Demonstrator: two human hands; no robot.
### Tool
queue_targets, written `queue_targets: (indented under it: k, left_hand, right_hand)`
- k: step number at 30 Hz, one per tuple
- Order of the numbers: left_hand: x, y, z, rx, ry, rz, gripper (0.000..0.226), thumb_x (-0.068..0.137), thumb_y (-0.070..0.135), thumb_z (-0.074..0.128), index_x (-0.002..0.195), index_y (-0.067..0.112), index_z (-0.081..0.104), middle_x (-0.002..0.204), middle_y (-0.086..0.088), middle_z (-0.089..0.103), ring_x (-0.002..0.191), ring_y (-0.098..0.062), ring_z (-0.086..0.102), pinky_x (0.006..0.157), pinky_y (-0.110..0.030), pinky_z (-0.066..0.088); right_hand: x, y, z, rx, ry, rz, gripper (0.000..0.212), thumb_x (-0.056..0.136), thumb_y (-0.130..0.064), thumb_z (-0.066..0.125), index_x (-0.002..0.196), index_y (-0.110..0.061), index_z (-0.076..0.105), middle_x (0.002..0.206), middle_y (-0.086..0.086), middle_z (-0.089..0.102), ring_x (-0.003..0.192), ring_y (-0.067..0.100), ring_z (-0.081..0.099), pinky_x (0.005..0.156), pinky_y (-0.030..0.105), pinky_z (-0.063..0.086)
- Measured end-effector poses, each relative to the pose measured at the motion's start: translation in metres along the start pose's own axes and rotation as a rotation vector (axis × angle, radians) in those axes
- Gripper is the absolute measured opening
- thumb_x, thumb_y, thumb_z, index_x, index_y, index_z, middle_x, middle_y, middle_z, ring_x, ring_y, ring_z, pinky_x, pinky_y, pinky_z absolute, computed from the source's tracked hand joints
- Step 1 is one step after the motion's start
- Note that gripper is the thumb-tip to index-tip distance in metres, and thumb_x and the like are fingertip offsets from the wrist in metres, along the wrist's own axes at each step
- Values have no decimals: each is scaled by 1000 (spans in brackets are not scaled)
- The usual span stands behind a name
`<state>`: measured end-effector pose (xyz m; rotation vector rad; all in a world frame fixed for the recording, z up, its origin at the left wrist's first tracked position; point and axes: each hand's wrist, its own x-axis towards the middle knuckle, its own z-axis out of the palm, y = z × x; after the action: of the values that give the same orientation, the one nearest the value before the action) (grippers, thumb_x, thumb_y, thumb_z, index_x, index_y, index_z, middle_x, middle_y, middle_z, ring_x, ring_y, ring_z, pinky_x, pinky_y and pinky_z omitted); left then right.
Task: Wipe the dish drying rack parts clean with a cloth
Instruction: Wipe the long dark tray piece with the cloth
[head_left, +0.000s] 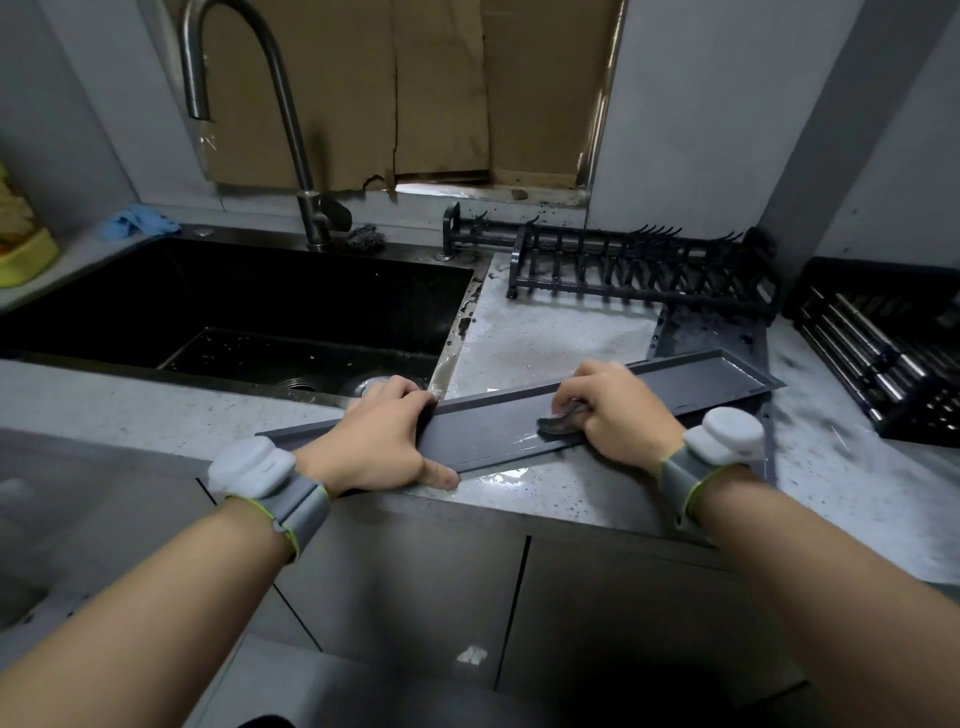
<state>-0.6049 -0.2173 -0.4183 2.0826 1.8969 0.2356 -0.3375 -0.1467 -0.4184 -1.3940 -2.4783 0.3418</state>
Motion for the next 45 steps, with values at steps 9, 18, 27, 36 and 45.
queue_targets:
  k: [9, 18, 27, 36, 45]
  left_hand:
    - [-3, -9, -12, 13, -57, 21, 119, 41, 82, 65, 142, 25, 45, 131, 9, 39, 124, -14, 32, 109, -35, 31]
    - [-23, -40, -29, 90, -87, 4, 125, 40, 87, 63, 146, 24, 42, 134, 8, 36, 125, -14, 30, 112, -36, 34]
    - [-4, -8, -2, 3, 8, 94, 115, 55, 67, 83, 150, 20, 39, 140, 5, 40, 131, -19, 31, 112, -35, 27]
    - [-3, -7, -6, -3, -4, 85, 109, 63, 59, 86, 152, 20, 36, 138, 4, 40, 129, -18, 30, 111, -34, 27]
    - [-5, -4, -5, 5, 2, 77, 106, 63, 59, 86, 150, 20, 38, 137, 2, 41, 129, -19, 31, 108, -33, 29]
  right_hand:
    - [-10, -46, -2, 238, 83, -163, 30, 94, -4, 57, 99, -25, 77, 105, -9, 52, 96, 2, 51, 87, 13, 39]
    - [-1, -63, 15, 261, 30, -59, 24, 91, -15, 54, 97, -24, 75, 107, -3, 54, 108, 20, 47, 97, 33, 39]
    - [-4, -99, 58, 334, 57, -263, 16, 91, -13, 61, 97, -21, 74, 102, -7, 53, 106, 19, 45, 92, 28, 38]
    - [-11, -53, 18, 126, -94, -120, 26, 95, -10, 53, 104, -25, 73, 111, -5, 54, 111, 12, 42, 96, 26, 37]
    - [-8, -86, 46, 165, 14, -271, 17, 93, -12, 61, 102, -18, 75, 110, -1, 57, 109, 19, 45, 94, 29, 37]
